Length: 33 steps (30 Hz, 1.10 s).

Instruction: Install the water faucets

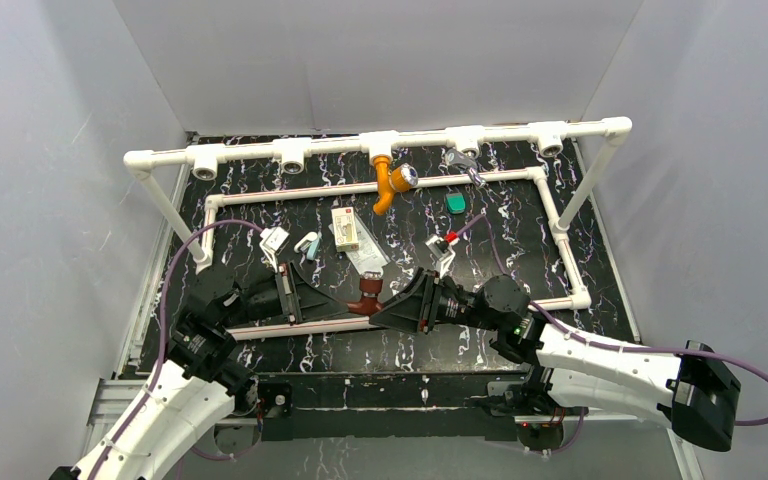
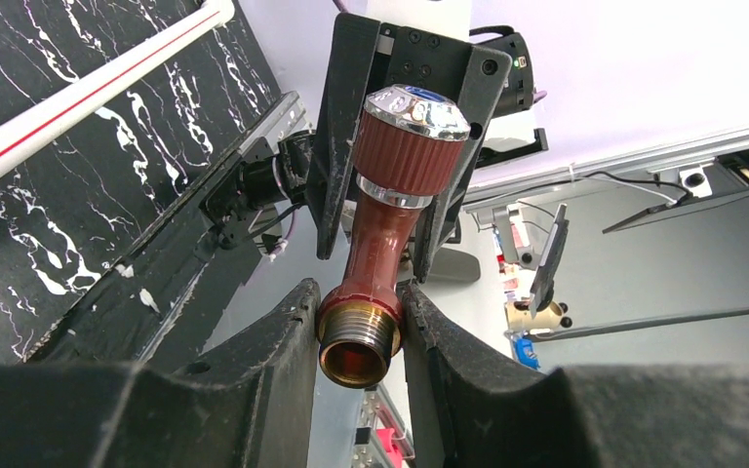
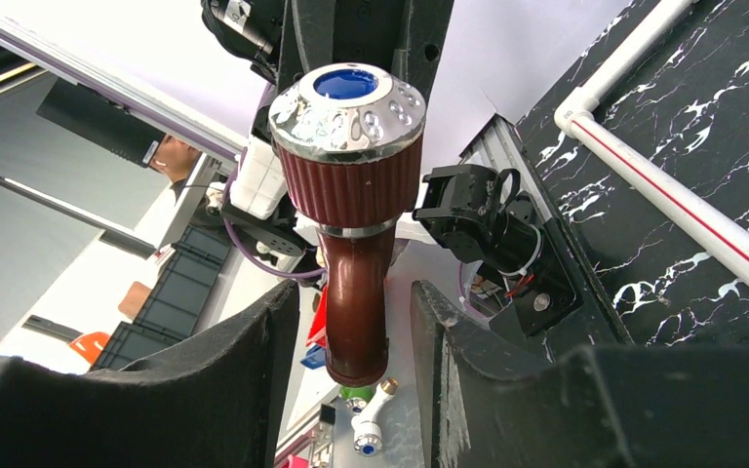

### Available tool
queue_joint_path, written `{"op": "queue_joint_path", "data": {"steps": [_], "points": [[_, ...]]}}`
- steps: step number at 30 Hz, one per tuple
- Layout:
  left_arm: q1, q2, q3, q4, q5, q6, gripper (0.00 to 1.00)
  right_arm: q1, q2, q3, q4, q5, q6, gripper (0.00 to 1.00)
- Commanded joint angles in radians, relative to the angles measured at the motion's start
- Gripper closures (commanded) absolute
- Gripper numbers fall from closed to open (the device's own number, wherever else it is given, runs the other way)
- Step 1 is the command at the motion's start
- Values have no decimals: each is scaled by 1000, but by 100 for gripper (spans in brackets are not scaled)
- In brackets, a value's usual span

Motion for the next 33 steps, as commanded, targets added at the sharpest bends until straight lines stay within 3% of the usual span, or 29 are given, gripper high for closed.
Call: {"op": "queue_joint_path", "data": {"steps": [1,33], "points": [[-1,-4,10,27,-11,-22,100,3,-22,26,31,-3,-21,47],[-1,-22,-18,33,-12,-48,100,9,47,72,121,34,-75,58]]}}
